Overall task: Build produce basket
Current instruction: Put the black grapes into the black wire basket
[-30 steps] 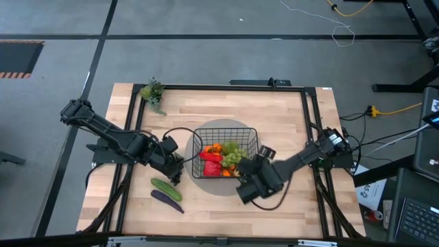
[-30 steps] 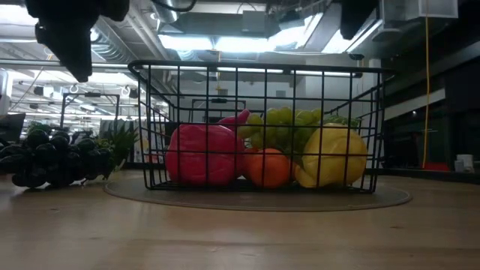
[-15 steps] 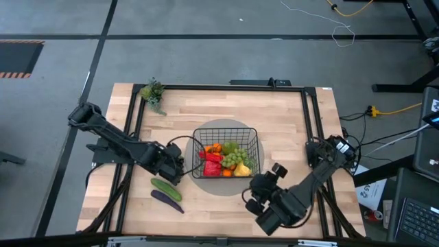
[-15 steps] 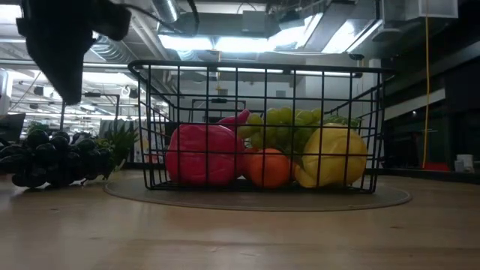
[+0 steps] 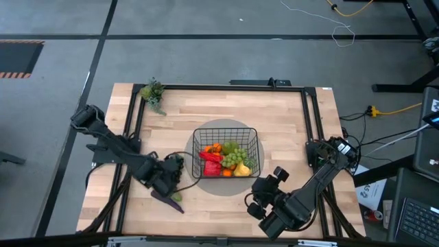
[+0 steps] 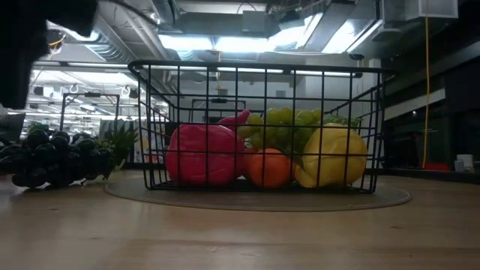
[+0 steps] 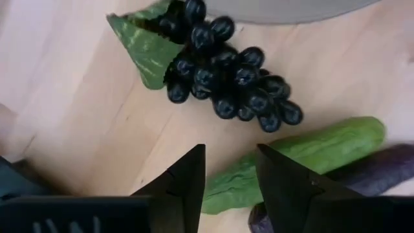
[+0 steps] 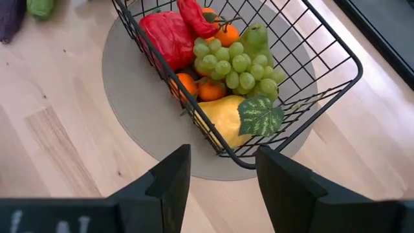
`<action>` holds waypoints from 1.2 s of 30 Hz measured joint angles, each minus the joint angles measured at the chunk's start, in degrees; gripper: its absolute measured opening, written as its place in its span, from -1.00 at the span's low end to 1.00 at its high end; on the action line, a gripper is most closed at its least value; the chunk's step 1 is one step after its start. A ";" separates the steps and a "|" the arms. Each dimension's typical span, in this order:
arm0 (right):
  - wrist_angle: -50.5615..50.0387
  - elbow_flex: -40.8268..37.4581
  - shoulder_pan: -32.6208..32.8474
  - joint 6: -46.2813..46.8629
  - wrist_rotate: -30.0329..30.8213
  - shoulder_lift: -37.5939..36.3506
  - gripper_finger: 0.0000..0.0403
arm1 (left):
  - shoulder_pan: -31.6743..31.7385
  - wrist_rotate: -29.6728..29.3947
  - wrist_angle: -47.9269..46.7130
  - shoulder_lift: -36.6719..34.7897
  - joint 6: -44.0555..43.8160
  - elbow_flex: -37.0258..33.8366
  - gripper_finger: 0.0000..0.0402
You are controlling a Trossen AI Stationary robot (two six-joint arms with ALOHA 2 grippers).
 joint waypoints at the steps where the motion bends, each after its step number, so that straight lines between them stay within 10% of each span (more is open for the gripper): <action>1: -0.01 0.00 0.00 -0.04 0.24 0.00 -0.13 | -1.54 -1.73 -0.35 -0.62 -1.13 -0.01 -0.36; 15: -0.01 -0.04 -0.02 -0.18 2.81 0.07 -0.13 | -12.20 -26.59 -21.81 -13.24 -19.79 -0.03 -0.36; 30: 1.10 -0.04 -0.02 -0.13 2.86 0.07 -0.13 | -1.15 -24.80 -22.10 -31.67 -1.84 -0.64 -0.37; 36: -1.08 -0.04 -1.09 15.91 5.76 0.09 -0.13 | 2.34 -23.06 -16.17 -42.76 -2.12 -9.33 -0.37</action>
